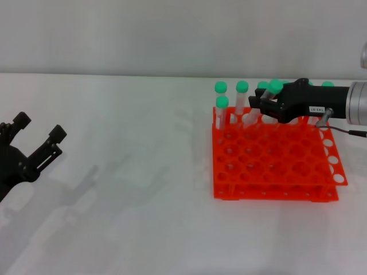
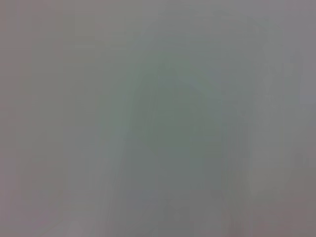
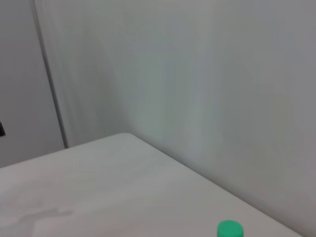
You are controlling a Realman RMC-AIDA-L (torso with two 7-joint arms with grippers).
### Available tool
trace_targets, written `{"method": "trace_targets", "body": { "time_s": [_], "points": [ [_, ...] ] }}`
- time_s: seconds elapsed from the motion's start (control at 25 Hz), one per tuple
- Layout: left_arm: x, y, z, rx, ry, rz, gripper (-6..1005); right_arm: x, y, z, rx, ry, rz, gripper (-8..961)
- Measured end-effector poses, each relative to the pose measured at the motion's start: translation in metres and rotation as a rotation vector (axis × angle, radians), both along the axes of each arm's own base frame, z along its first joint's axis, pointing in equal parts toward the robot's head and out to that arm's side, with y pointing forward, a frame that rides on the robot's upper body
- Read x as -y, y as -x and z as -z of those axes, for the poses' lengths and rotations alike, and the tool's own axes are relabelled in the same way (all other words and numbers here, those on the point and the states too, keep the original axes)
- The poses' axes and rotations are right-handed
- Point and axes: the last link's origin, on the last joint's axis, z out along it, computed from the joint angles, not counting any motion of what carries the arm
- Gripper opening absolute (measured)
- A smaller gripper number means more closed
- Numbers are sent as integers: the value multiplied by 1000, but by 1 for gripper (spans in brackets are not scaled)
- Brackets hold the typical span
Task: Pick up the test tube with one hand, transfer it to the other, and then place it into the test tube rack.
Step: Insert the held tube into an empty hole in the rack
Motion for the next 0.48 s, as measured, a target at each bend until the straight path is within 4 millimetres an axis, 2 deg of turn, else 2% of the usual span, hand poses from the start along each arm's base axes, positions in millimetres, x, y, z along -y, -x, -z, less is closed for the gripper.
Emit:
{"method": "trace_targets", "body": {
  "time_s": [0.48],
  "points": [
    [-5, -4, 0, 4, 1, 16, 888, -6, 12, 10, 23, -6, -12, 290]
  ]
}}
